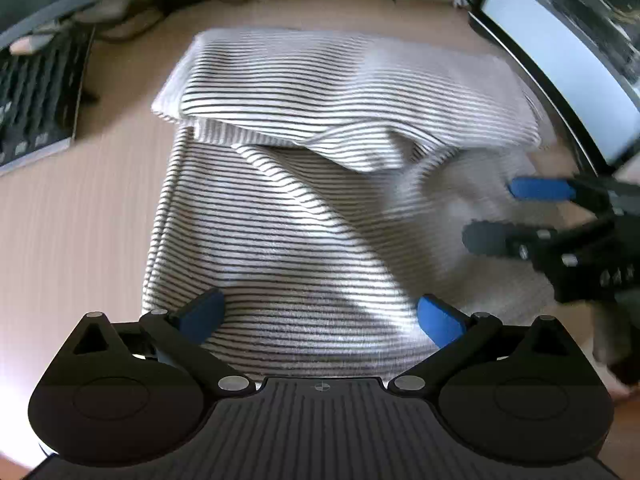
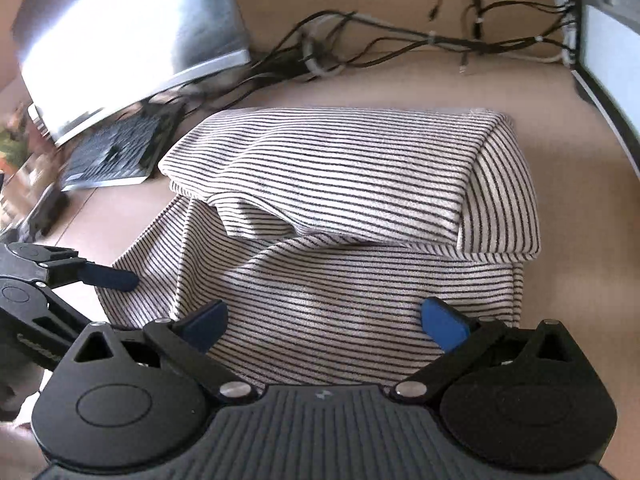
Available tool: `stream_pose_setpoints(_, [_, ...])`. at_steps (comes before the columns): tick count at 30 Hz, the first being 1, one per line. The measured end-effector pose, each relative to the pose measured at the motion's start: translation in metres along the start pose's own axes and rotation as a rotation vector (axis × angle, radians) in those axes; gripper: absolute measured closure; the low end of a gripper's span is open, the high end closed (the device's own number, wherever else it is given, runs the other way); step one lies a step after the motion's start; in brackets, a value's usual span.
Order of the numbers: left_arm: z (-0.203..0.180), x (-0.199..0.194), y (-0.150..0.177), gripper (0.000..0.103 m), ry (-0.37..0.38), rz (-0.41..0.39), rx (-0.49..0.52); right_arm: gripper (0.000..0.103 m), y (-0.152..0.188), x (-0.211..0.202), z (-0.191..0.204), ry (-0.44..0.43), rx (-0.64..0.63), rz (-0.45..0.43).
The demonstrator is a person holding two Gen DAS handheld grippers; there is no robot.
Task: Fold clothes
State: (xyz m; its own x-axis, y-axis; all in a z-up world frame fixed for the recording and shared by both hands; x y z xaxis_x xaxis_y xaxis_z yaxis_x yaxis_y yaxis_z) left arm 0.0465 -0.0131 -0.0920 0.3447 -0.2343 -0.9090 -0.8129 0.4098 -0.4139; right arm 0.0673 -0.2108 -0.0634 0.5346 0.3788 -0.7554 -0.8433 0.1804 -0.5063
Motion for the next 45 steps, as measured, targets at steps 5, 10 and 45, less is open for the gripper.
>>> stream_pose_setpoints(5, [-0.009,-0.019,0.007,0.009,-0.057,-0.051,0.054,0.000,0.002,-0.009,-0.001,-0.017,-0.011,0.062])
stream_pose_setpoints(10, [0.013,-0.017,-0.011,0.022,-0.110,-0.120,-0.041,0.000,-0.019,-0.028,0.017,-0.074,0.071,-0.018])
stream_pose_setpoints(45, [0.024,-0.027,-0.037,0.056,-0.173,-0.255,-0.028,0.021,-0.062,-0.046,-0.021,0.147,0.051,-0.349])
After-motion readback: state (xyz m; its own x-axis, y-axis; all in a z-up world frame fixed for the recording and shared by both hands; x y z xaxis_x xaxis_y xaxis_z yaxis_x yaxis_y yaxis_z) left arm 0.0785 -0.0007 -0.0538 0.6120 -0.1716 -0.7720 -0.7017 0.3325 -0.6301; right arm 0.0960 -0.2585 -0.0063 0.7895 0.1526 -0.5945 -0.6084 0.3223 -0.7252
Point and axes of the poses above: each gripper's, at about its wrist camera, not at the fingertips, and x roughly the way its jaws point, z to its left, y to its underside, the point moved 1 cm from there along x, roughly the way its jaws point, and after that the axes turned 13 degrees about x, right-handed, at the moved point
